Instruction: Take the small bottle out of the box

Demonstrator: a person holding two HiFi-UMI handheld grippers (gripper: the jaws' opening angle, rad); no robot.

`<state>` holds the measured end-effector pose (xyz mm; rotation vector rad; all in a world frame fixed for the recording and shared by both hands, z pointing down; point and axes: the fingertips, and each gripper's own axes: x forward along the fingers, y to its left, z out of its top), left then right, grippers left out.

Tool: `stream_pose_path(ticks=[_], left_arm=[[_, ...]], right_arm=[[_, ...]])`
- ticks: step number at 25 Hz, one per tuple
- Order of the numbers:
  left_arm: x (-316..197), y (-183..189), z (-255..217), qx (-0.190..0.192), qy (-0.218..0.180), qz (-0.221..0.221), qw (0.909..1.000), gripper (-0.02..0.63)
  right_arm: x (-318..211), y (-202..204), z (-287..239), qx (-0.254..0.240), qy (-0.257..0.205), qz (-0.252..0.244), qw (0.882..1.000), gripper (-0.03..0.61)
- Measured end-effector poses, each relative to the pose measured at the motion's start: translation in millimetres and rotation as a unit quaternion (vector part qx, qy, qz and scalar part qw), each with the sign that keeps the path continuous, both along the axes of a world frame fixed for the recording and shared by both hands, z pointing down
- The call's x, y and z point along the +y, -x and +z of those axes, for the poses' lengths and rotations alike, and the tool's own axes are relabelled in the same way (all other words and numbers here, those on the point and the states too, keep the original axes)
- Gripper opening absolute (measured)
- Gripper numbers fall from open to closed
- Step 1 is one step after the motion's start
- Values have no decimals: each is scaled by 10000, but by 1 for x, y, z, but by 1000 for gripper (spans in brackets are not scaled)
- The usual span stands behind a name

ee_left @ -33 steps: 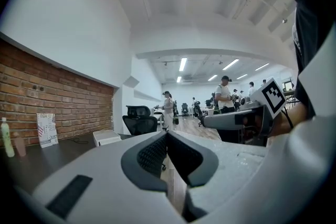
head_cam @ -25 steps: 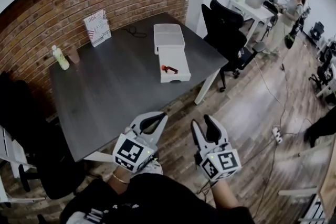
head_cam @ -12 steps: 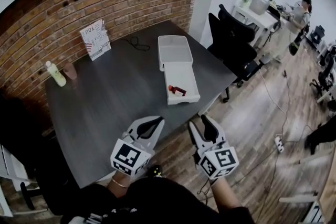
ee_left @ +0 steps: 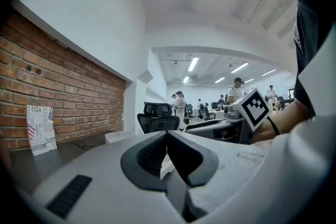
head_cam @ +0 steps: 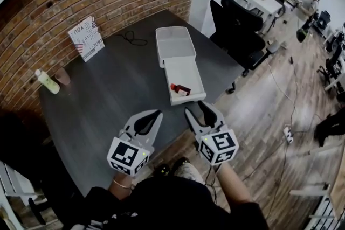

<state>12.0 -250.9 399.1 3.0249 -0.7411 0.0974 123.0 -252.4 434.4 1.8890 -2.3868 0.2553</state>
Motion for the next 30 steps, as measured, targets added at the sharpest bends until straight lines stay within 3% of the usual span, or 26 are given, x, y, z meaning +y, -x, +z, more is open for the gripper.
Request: stream_pose_path(ticks=[6,16,24,30], left_arm=[[-30,-3,3,-195,74,-303,9993,-2],[-92,-4,-3,-187,-18,-922,9956,-2],[-112,-1,3,-369,123,-1263,9912,-2],[-120,9,9,-441,152,-1527,9872,-2]], right_arm=[[-44,-21,28,67,363,-119,9992,202],[-124,-36,86,547,1165,-633,9897,212],[-153,-33,142,1004,2036,-1319,9649,218],[-165,-30,175,1249,2446,-1696,9465,225]])
